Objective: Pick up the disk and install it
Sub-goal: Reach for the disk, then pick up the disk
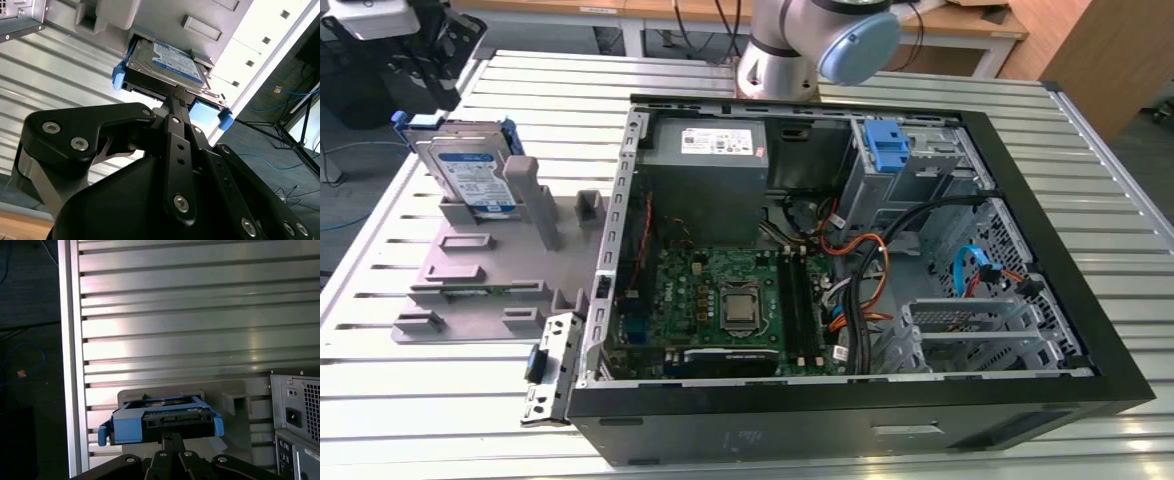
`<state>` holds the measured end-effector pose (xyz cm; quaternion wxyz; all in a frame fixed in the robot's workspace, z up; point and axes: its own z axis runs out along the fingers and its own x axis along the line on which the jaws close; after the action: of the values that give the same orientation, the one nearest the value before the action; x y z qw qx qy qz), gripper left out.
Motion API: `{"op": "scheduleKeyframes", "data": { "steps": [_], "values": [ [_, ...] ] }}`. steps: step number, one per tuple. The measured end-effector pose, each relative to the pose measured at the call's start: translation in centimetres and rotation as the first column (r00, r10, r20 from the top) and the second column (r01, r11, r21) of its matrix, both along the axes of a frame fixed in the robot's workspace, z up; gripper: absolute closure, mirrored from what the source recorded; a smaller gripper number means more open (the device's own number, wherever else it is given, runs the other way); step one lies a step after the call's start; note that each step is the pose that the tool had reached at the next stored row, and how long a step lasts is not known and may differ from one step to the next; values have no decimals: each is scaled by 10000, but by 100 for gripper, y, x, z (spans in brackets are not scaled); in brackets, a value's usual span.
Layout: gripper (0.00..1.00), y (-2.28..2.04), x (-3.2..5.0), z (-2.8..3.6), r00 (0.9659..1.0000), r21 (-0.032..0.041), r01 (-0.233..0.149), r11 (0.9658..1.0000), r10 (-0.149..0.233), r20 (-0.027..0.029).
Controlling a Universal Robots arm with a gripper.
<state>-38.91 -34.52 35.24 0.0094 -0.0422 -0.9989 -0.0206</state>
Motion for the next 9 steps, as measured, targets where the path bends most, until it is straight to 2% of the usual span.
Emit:
{"op": "scheduleKeyframes", "data": {
  "steps": [4,9],
  "values": [
    [89,8,-43,-45,10000,-2,0,10000,0,0],
    [89,8,-51,-52,10000,-2,0,10000,0,0]
  ]
}}
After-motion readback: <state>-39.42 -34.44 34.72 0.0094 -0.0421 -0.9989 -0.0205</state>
